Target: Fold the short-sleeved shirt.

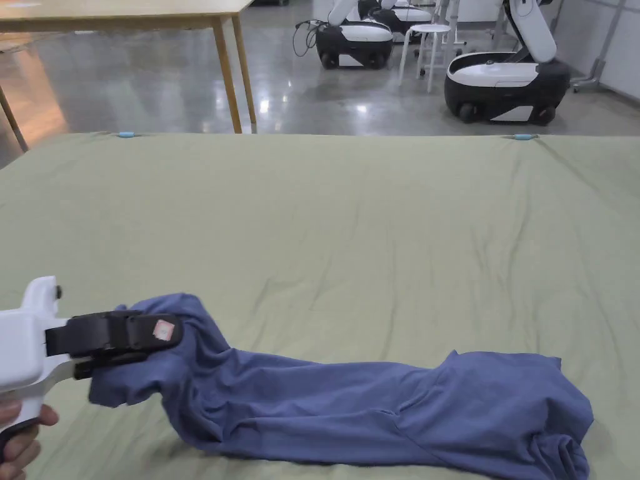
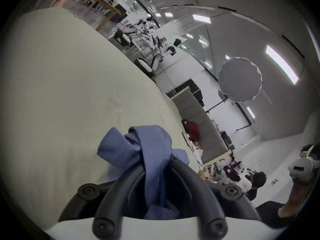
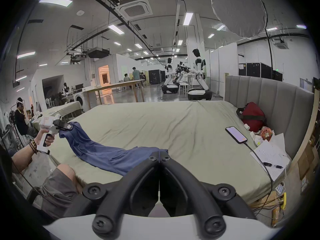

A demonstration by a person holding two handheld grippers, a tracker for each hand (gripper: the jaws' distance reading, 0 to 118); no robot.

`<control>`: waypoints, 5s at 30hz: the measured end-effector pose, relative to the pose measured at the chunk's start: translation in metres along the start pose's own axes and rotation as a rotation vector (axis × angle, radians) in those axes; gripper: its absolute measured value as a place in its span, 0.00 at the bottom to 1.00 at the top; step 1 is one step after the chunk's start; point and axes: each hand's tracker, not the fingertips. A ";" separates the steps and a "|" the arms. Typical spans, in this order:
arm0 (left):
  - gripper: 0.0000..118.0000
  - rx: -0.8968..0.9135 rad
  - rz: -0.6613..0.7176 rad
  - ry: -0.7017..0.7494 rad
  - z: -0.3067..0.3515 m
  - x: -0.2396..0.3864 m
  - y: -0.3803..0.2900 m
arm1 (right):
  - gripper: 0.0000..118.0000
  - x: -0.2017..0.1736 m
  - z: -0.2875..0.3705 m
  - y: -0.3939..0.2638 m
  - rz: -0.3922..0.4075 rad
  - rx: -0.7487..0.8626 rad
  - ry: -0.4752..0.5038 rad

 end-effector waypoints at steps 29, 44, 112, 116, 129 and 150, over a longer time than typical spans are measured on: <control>0.96 -0.295 -0.229 0.417 -0.200 0.070 -0.103 | 0.01 0.016 0.003 -0.018 0.001 -0.019 0.006; 0.00 0.091 -0.283 0.246 -0.034 0.107 -0.070 | 0.01 0.013 0.003 -0.016 -0.009 -0.005 0.025; 1.00 -0.081 0.223 0.121 -0.076 -0.051 -0.036 | 0.01 -0.025 -0.023 0.000 0.043 0.010 0.155; 1.00 -0.115 0.218 0.064 -0.094 -0.069 -0.052 | 0.01 -0.022 -0.026 0.001 0.041 0.006 0.152; 0.09 -0.144 0.197 0.101 -0.111 -0.078 -0.052 | 0.01 -0.014 -0.035 0.002 0.033 -0.015 0.143; 0.07 0.041 0.158 0.187 -0.010 -0.022 -0.026 | 0.01 -0.014 -0.036 0.003 0.037 -0.006 0.162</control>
